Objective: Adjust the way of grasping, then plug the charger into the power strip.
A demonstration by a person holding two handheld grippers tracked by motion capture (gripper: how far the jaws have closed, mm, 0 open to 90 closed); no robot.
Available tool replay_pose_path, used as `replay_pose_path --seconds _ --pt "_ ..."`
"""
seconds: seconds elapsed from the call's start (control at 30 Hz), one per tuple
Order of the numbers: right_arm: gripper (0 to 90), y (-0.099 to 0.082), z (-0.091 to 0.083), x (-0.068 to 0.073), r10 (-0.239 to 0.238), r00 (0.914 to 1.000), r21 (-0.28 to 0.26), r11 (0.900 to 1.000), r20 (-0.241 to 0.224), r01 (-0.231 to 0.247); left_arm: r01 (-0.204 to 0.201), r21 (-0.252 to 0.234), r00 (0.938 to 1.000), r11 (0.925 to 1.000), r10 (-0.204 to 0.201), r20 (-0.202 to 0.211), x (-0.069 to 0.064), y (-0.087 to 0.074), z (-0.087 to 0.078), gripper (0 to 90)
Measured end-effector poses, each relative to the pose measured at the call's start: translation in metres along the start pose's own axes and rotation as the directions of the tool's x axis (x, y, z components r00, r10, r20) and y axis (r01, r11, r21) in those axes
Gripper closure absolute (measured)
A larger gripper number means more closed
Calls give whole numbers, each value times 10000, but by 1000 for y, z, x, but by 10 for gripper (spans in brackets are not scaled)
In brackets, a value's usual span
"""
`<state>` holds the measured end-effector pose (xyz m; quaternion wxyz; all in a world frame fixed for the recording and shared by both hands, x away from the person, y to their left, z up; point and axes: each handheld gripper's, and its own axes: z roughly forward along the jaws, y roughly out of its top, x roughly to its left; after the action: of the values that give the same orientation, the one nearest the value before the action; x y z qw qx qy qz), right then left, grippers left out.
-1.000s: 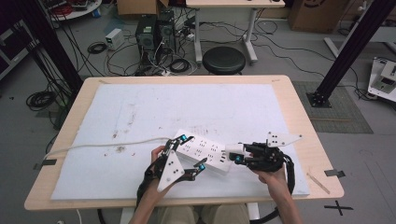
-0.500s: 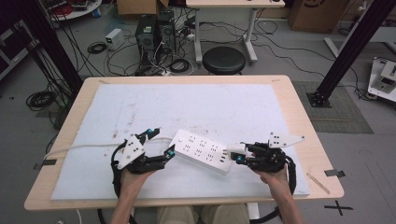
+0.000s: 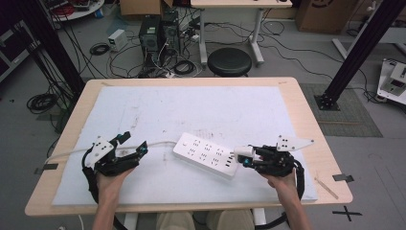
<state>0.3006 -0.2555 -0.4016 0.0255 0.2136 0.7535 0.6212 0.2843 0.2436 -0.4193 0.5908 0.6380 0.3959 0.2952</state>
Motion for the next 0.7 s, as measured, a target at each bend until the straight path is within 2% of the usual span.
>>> replay_pose_path --seconds 0.03,0.1,0.23,0.43,0.53,0.67,0.7 --pt "630 0 0 0 81 10000 61 9999 35 -81 156 2 9992 9999 -156 -360 9 -2 -5 231" --pt "630 0 0 -1 17 10000 50 10000 60 -18 255 -30 9982 9997 -256 -549 14 -4 -9 230" --pt "630 -1 -1 0 63 9998 176 9998 204 -67 374 -106 9966 9992 -381 -728 19 -5 -17 230" --pt "630 1 -3 -2 -16 9992 533 9986 392 -5 302 -66 9955 9995 -307 -894 20 -6 -21 230" --pt "630 4 -2 -4 38 9986 803 9967 534 -81 119 15 9953 9999 -117 -964 20 -5 -22 230" --pt "631 7 1 -8 -21 9982 1087 9941 597 -44 144 21 9949 9999 -142 -995 20 -6 -22 230" --pt "630 10 4 -10 -82 9978 1376 9905 661 -10 147 22 9948 9999 -144 -1011 20 -6 -23 230"
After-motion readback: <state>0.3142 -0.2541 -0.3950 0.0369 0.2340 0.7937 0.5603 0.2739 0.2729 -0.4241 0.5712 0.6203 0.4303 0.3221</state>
